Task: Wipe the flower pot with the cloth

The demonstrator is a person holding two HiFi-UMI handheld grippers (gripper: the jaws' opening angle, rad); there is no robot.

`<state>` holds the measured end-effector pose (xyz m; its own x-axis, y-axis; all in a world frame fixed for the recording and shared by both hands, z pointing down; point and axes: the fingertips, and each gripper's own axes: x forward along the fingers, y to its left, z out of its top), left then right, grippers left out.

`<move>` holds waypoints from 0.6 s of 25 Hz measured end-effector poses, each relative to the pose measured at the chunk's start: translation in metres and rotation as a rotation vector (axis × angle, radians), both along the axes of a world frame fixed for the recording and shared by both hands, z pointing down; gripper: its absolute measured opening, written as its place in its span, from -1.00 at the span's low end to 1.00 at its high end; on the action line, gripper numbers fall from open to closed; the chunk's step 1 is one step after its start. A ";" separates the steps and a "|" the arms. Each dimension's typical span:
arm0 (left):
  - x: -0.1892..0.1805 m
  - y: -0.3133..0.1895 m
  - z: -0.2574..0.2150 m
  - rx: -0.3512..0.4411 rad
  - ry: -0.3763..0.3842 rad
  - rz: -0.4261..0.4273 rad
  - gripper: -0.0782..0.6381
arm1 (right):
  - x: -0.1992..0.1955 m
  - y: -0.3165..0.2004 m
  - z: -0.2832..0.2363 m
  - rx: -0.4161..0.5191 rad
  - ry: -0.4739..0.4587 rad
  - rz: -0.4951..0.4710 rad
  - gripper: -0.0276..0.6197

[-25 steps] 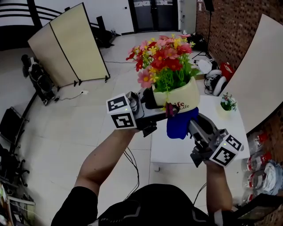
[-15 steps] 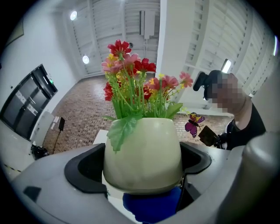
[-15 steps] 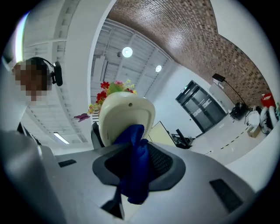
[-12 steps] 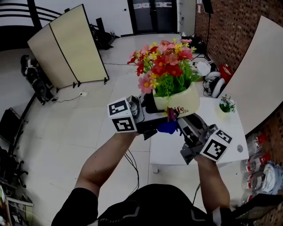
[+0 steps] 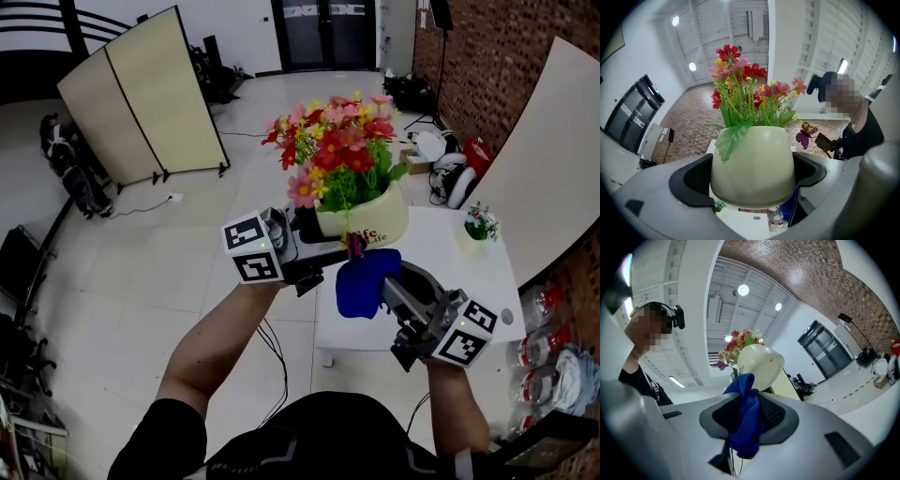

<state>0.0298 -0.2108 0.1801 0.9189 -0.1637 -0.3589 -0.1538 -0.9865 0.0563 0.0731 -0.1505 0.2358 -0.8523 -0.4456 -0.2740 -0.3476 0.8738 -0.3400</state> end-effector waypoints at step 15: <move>-0.034 0.019 0.037 0.049 -0.035 -0.038 0.67 | 0.039 0.006 -0.011 0.048 0.041 0.135 -0.62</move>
<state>-0.0037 -0.1920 0.2176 0.9246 -0.1819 -0.3348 -0.1924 -0.9813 0.0017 0.1118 -0.1443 0.2251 -0.7963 -0.5445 -0.2635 -0.4762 0.8329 -0.2819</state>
